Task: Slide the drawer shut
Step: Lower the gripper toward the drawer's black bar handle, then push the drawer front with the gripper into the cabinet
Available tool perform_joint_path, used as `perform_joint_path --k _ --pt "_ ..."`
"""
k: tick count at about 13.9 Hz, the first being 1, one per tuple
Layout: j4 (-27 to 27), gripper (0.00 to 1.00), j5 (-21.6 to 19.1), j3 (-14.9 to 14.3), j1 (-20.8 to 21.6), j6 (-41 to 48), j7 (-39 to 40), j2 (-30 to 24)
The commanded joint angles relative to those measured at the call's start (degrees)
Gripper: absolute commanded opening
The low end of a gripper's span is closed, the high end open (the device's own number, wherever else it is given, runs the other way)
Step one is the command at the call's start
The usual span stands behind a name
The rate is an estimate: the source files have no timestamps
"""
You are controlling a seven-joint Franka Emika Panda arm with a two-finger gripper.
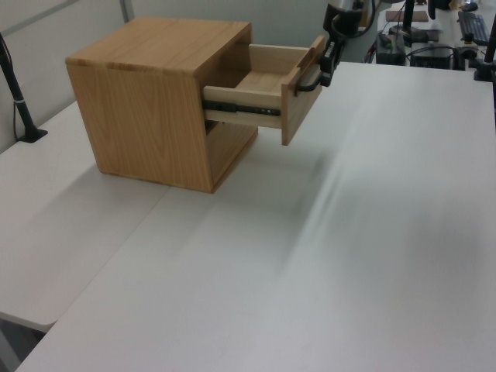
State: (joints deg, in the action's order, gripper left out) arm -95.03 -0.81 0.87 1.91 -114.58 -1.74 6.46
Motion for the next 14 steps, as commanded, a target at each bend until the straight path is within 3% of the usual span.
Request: perform_joint_path --k 1,4,9,14 --pt "5.2 0.0 5.1 -0.35 0.63 -4.24 -0.99 5.05" --pt "5.55 0.0 7.57 -0.35 0.63 -11.44 -0.99 6.72" --pt "10.82 0.0 7.49 -0.35 0.63 -17.16 -0.99 12.25" --pt "11.62 0.0 7.22 -0.26 0.99 -25.77 -1.16 14.37"
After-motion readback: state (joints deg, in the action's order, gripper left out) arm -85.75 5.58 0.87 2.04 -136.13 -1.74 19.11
